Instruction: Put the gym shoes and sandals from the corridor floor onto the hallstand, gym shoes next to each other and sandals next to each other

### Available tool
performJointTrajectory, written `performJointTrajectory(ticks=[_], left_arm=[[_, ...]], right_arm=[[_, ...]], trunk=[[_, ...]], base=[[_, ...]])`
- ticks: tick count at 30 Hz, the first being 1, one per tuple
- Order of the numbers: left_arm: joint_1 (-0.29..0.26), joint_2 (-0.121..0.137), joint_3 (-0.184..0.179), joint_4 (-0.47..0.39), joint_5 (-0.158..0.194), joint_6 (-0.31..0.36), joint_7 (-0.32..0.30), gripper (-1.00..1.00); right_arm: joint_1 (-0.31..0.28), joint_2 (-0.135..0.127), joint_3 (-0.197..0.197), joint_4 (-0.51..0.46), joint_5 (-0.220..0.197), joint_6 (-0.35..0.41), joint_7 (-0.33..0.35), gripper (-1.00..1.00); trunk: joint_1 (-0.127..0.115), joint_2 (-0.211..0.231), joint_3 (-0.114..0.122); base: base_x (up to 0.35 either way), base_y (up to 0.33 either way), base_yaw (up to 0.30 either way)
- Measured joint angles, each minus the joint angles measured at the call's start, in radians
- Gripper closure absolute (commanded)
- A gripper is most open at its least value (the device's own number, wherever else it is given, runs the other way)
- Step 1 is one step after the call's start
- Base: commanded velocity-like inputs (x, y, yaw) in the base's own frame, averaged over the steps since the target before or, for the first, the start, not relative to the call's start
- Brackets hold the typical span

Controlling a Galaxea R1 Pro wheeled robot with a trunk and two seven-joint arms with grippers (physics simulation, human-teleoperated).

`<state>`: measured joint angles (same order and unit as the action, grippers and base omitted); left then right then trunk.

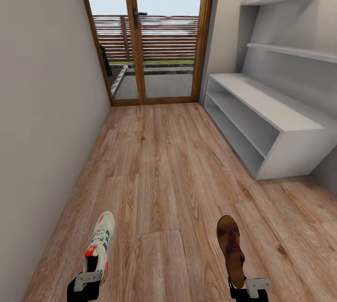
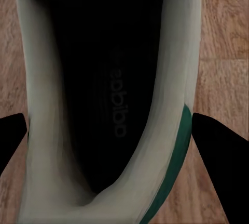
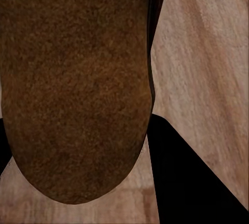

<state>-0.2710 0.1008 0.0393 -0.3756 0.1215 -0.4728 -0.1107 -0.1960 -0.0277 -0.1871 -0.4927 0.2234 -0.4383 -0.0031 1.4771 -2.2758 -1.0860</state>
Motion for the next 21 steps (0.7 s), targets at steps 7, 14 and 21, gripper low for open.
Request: performJointTrajectory(ticks=[7, 14, 21], left_arm=[[0.0, -0.004, -0.001, 0.001, -0.001, 0.0, 0.0, 1.0], [0.0, -0.004, 0.0, 0.002, -0.001, 0.0, 0.0, 1.0], [0.0, -0.004, 0.0, 0.002, -0.001, 0.0, 0.0, 1.0]], right_arm=[[0.0, 0.001, 0.0, 0.004, 0.0, 0.0, 0.0, 1.0], [0.0, 0.001, 0.0, 0.004, 0.001, 0.0, 0.0, 1.0], [0.0, 0.001, 0.0, 0.004, 0.001, 0.0, 0.0, 1.0]], trunk=[[0.0, 0.0, 0.011], [0.0, 0.0, 0.022], [0.0, 0.0, 0.033]], base=[[0.322, 0.0, 0.0], [0.334, 0.0, 0.0], [0.335, 0.0, 0.0]])
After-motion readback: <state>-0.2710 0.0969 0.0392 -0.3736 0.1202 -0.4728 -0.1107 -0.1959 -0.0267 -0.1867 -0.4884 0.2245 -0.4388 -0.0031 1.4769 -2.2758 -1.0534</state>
